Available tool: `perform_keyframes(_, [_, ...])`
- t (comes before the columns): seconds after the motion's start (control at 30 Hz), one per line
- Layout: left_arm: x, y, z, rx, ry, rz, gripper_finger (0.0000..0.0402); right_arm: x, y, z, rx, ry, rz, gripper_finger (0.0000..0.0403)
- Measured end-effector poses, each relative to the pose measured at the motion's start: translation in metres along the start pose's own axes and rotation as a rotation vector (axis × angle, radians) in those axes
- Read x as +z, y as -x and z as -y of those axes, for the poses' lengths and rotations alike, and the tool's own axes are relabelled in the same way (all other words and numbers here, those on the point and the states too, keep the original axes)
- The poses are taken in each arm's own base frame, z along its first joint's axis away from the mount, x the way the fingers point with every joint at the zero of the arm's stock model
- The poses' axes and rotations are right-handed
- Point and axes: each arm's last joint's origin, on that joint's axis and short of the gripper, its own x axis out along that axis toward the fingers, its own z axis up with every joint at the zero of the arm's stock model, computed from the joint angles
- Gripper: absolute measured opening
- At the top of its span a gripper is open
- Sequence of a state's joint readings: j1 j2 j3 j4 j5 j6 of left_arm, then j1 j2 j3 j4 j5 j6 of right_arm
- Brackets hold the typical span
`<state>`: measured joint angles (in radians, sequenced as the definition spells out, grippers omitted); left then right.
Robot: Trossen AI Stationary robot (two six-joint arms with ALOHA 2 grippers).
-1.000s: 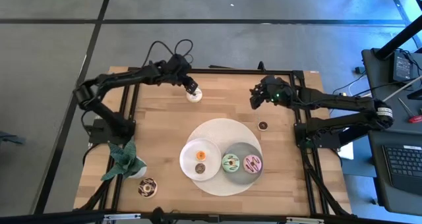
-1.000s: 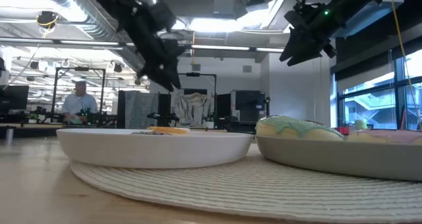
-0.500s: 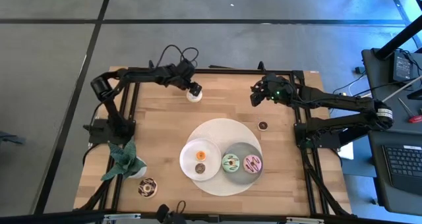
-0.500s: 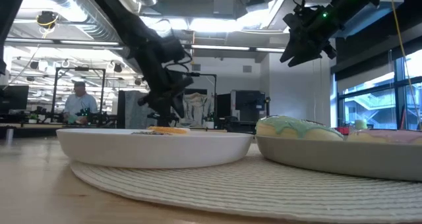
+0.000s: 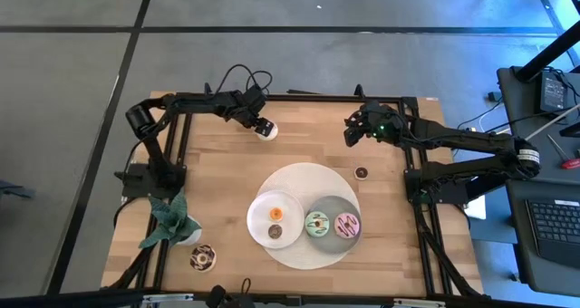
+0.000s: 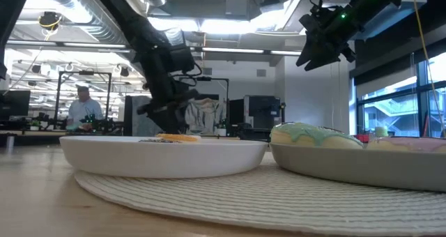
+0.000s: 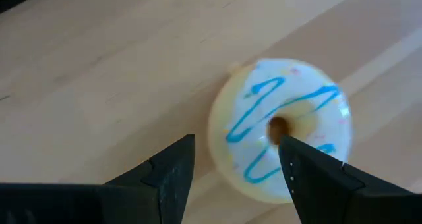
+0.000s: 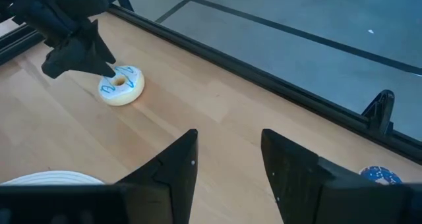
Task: Pick & Place donuts
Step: Put the large white donut on the gray plate
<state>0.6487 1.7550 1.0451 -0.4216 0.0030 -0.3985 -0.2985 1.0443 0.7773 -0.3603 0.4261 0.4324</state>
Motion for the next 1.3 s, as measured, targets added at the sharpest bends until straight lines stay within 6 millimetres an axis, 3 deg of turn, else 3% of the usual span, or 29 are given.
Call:
perform_keyframes(0.3, [0.002,0.000,0.001,-0.003,0.012,0.026,0.0210,0.000,0.000,0.000,0.000,-0.001,0.000,0.0168])
perform_keyframes(0.57, [-0.001,-0.021,0.003,0.005,0.054,-0.001,0.0188,0.000,0.000,0.000,0.001,-0.003,0.000,0.0168])
perform_keyframes(0.87, [0.000,-0.022,0.007,-0.013,0.067,0.018,0.0114,0.000,0.000,0.000,0.001,0.003,0.000,0.0168])
perform_keyframes(1.1, [0.017,-0.003,0.021,-0.283,0.036,0.139,0.0054,0.001,0.000,-0.001,0.005,0.044,0.006,0.0168])
perform_keyframes(1.3, [0.040,0.034,0.056,-0.520,-0.044,0.496,0.0040,0.006,0.002,-0.015,0.078,0.146,0.094,0.0168])
